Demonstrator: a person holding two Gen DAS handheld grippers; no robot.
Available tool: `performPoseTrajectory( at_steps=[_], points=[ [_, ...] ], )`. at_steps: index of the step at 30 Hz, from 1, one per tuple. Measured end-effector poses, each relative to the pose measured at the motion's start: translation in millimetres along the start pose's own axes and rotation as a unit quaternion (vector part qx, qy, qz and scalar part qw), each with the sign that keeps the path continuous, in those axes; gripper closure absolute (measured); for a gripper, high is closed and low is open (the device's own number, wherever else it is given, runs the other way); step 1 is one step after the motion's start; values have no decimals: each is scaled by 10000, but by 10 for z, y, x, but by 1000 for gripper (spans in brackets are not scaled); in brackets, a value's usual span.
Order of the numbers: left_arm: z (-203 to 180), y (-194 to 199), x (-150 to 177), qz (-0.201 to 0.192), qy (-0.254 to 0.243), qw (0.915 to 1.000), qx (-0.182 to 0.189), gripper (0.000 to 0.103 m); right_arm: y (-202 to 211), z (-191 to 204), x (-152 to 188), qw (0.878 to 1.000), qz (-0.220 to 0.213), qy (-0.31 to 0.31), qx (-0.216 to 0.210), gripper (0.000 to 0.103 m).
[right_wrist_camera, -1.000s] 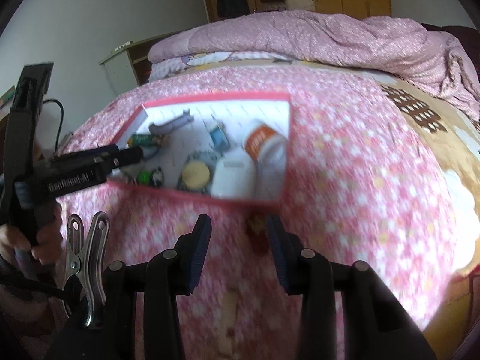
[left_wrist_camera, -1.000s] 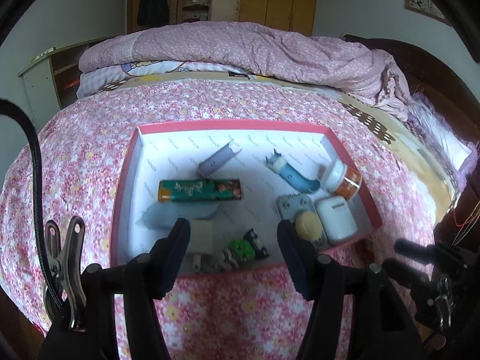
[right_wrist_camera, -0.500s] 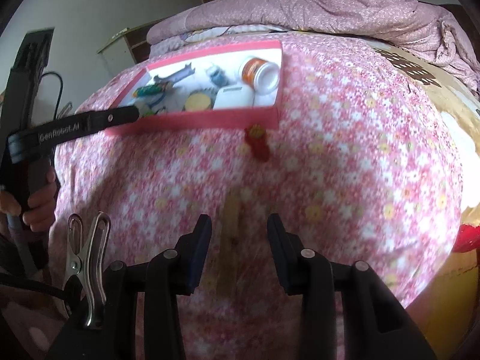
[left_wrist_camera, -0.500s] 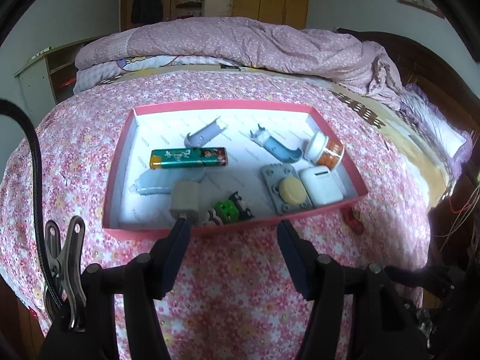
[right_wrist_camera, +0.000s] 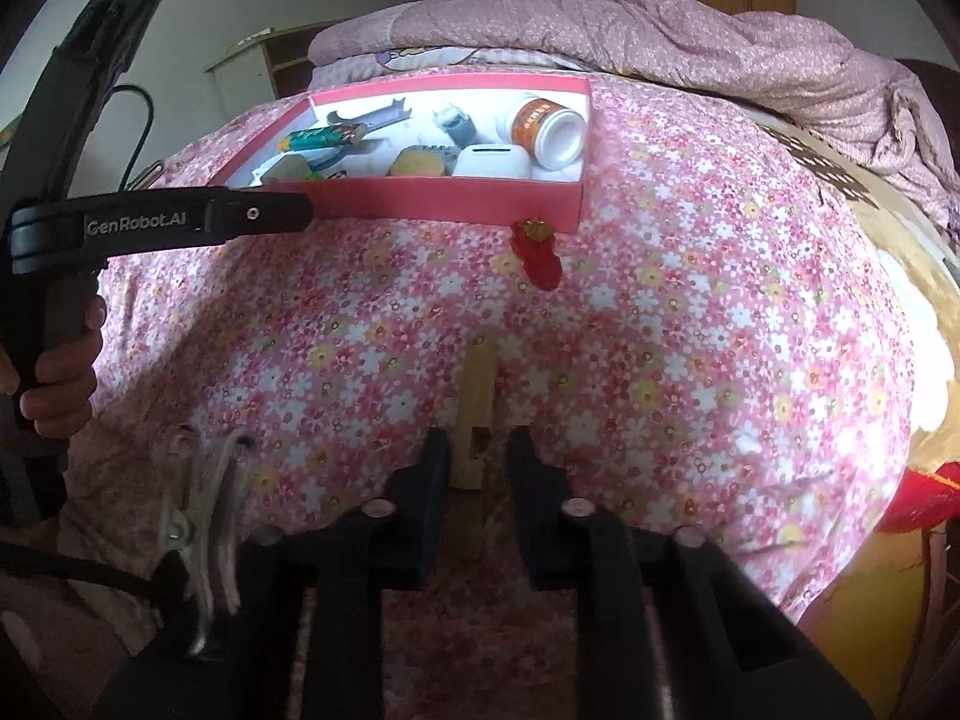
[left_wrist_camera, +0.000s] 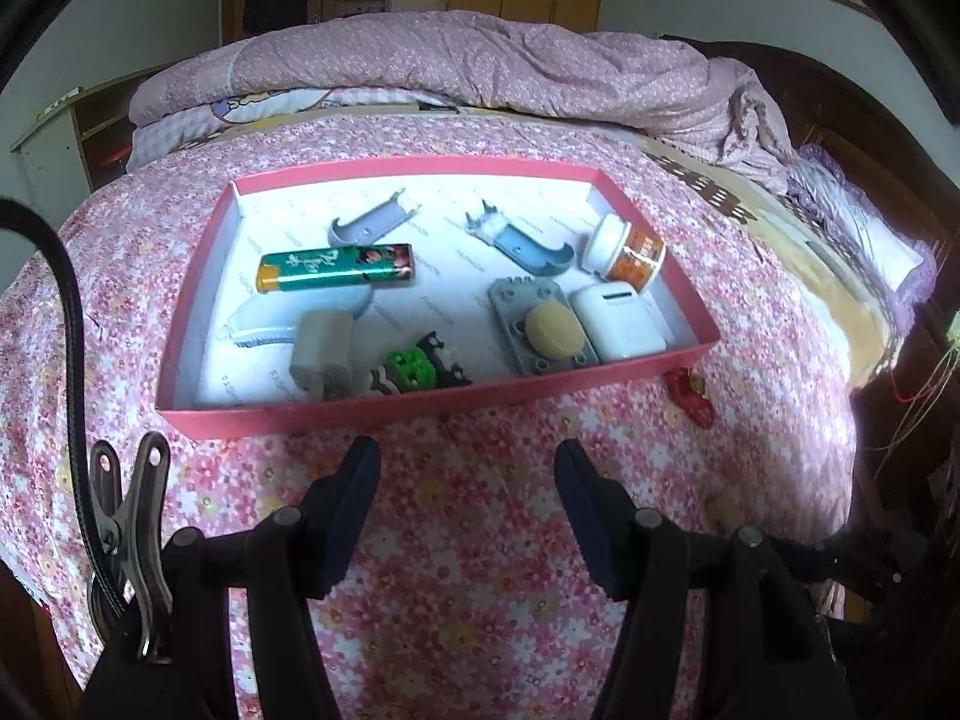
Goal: Organize rigid objects
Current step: 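Grasp the wooden stick with the right tool, then grasp the red toy with the left tool while the right tool holds the wooden stick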
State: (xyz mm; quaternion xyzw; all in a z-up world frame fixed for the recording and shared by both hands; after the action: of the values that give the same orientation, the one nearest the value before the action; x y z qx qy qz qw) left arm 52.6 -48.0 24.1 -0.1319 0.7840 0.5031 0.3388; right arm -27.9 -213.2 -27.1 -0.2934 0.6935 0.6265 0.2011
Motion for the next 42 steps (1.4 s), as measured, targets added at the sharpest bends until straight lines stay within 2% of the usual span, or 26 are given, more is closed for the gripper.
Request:
performPoseTrajectory(
  at_steps=[5, 16, 22, 28, 33, 34, 39, 42],
  points=[
    [-39, -43, 28, 62, -5, 9999, 104, 39, -8, -90, -29, 9998, 65, -167, -119, 91],
    [-402, -271, -14, 275, -253, 9979, 535, 39, -41, -521, -147, 9983, -62, -496, 305, 91],
    [-703, -510, -98, 394, -489, 9952, 756, 39, -66, -718, -214, 9973, -166, -622, 358, 91],
    [-940, -821, -126, 540, -660, 9935, 758, 39, -91, -882, -233, 9966, -209, -740, 304, 91],
    [-1049, -935, -148, 417, -803, 9944, 555, 41, -96, -974, -231, 9959, -278, -825, 252, 91],
    [-1053, -941, -151, 375, -784, 9947, 544, 42, -102, -988, -230, 9957, -287, -849, 241, 91],
    [-1092, -978, -146, 312, -989, 9941, 310, 71, -140, -1011, -225, 9950, -303, -943, 151, 91],
    [-1085, -968, -138, 311, -936, 9944, 378, 73, -147, -1004, -220, 9947, -316, -969, 105, 91]
  ],
)
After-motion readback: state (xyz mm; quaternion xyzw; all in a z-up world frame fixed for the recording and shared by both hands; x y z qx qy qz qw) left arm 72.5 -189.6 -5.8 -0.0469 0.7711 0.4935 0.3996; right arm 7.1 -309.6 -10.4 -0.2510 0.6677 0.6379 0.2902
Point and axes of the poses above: each gripper's, at about its wrist camera, not at the fingertips, and y roughly against the way its jaws point, z to its left, x to its underside, the point moved 3 cm from there along -y, roughly the way its jaws point, and after that the axes turned 15 degrees about x, right-handed, at the moved point
